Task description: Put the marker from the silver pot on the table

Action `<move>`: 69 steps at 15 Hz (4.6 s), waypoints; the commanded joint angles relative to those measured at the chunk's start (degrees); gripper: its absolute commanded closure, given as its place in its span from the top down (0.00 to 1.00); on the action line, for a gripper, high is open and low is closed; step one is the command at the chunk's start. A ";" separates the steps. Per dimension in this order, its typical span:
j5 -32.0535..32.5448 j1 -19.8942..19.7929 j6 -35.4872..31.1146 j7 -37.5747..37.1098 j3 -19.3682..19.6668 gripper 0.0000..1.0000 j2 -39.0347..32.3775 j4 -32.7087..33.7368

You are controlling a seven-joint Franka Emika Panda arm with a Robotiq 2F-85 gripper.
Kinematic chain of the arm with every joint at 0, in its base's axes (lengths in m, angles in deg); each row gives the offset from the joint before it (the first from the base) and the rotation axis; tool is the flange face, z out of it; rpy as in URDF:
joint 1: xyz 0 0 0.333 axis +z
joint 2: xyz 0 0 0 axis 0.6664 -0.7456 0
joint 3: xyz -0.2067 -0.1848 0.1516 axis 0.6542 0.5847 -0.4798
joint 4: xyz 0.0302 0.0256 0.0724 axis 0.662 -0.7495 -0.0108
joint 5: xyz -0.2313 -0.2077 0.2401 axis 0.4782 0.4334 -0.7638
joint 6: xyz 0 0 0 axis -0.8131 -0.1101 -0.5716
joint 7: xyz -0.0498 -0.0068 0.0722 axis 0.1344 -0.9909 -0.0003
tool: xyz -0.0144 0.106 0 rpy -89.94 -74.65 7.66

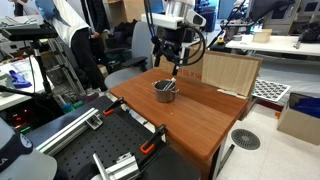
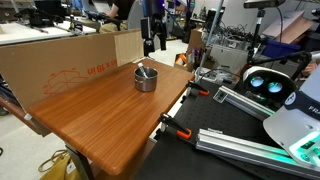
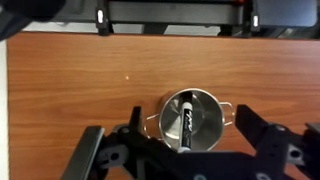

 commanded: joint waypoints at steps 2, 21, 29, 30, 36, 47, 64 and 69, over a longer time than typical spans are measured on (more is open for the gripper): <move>1.41 -0.47 -3.83 -3.98 -1.77 1.00 -3.71 0.63; 2.70 1.08 -1.56 -15.36 -2.07 0.75 -15.74 13.15; 5.06 1.07 1.07 -15.76 -2.04 0.66 -17.84 15.84; 5.21 1.04 1.23 -15.74 -2.07 0.57 -17.89 15.97; 6.53 0.96 3.09 -15.93 -1.96 0.12 -18.23 16.95; 4.68 -0.22 4.93 -14.60 -2.86 0.06 -16.96 18.31; -3.50 -9.41 23.03 -8.21 -0.69 0.06 -13.95 28.63; -3.69 -10.29 23.17 -9.92 -0.16 0.06 -20.62 32.76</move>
